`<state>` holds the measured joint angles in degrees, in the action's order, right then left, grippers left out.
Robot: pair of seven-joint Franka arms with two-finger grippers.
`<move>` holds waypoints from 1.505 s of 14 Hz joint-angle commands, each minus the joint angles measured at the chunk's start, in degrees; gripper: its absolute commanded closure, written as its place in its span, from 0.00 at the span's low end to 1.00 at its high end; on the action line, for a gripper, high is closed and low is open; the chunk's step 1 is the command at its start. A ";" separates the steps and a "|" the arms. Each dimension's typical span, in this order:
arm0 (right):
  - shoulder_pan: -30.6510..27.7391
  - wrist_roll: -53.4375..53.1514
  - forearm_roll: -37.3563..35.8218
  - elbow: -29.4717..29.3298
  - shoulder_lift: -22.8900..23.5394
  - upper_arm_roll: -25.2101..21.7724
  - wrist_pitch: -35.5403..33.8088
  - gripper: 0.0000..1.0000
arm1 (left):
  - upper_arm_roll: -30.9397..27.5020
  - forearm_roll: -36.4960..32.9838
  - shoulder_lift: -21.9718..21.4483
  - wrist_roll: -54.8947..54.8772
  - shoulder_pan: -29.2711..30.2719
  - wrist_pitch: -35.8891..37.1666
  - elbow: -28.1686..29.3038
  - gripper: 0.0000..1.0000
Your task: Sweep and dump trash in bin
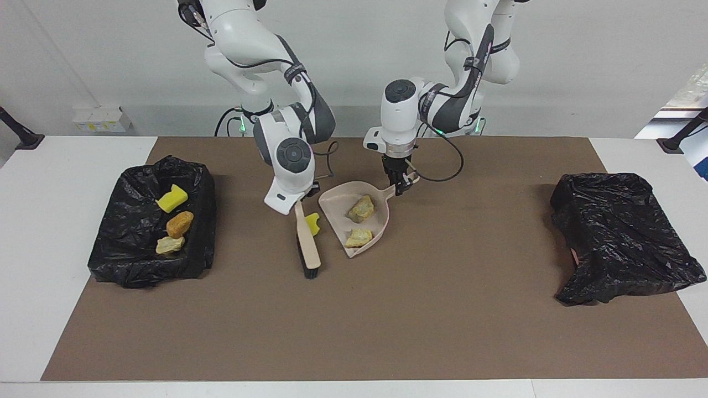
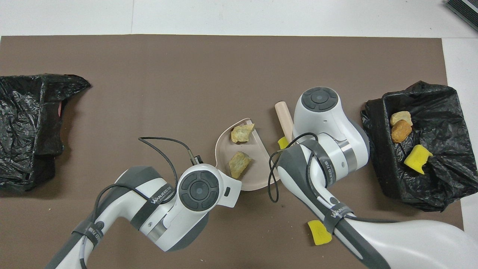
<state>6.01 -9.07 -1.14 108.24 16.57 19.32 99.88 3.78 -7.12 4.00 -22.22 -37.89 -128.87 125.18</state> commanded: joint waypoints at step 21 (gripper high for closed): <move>-0.84 -34.33 9.49 32.46 -38.44 1.16 -12.77 1.00 | -0.88 0.18 -2.68 -26.30 -1.66 3.10 1.91 1.00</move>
<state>3.97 -39.77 8.94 135.80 -15.90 20.28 87.73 3.65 -7.05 3.17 -46.53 -38.13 -126.33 125.22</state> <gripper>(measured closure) 0.740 0.678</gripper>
